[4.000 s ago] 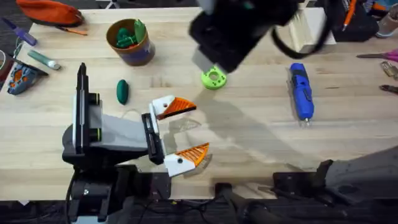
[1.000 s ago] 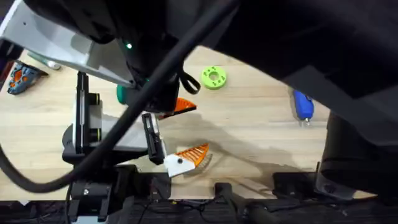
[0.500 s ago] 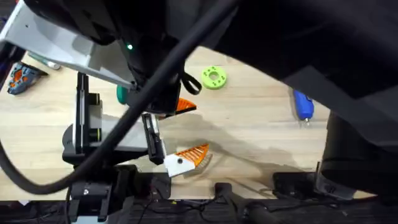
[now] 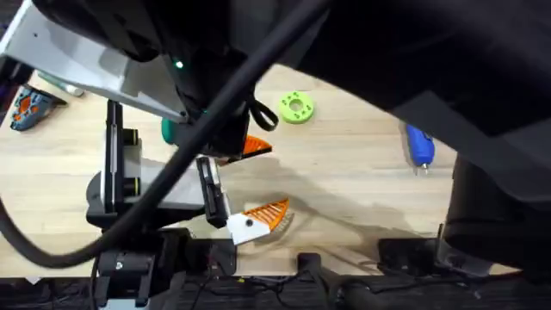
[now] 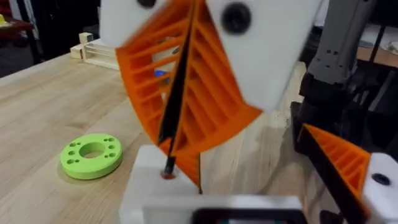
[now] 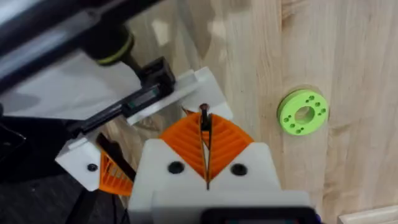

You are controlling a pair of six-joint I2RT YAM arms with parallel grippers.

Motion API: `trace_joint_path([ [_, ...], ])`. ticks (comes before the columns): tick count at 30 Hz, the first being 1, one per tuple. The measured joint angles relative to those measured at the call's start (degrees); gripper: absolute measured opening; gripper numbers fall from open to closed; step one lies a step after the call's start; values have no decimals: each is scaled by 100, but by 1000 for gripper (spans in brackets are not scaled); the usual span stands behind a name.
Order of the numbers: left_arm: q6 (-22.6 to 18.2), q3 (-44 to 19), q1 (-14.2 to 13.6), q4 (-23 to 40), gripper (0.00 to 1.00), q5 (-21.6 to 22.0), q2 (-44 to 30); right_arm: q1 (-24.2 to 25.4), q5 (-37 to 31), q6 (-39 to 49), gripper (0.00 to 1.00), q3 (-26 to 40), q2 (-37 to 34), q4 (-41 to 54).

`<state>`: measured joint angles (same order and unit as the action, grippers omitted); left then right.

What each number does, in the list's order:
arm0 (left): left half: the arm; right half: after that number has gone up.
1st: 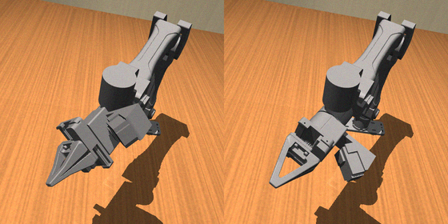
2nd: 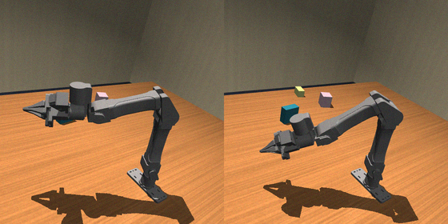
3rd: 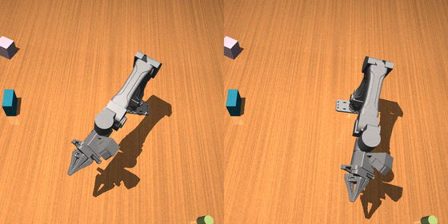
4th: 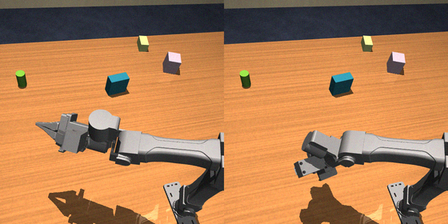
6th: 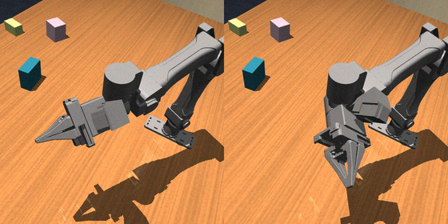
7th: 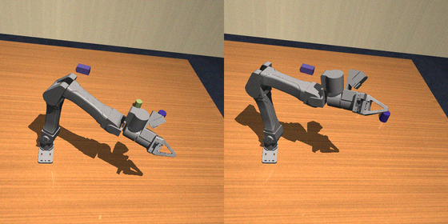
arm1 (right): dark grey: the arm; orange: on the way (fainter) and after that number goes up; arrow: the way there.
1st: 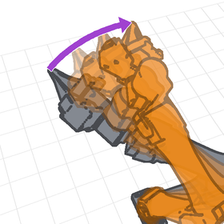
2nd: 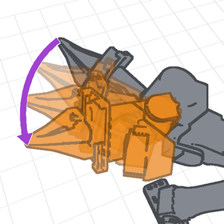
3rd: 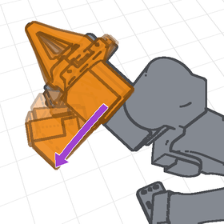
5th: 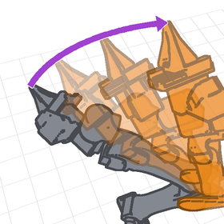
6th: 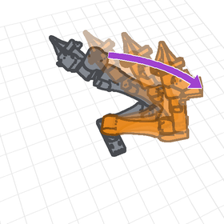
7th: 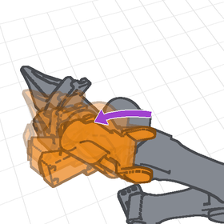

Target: Pick up the gripper from the table and insert it into the empty holder that is missing its gripper. Then pick up a screw, insert it into the mounting hole, and use the screwdriver to tighten it. Finally, clean up the table by picking up the vegetable and placing it into the bucket.

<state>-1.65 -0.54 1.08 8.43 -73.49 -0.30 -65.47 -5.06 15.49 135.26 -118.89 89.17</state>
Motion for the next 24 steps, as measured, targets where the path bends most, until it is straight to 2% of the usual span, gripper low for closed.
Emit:
trace_joint_path([
  [24, 0, 0, 0, 0, 986, -1, 0, 0, 0, 0, 6, 2, -127, 19],
])
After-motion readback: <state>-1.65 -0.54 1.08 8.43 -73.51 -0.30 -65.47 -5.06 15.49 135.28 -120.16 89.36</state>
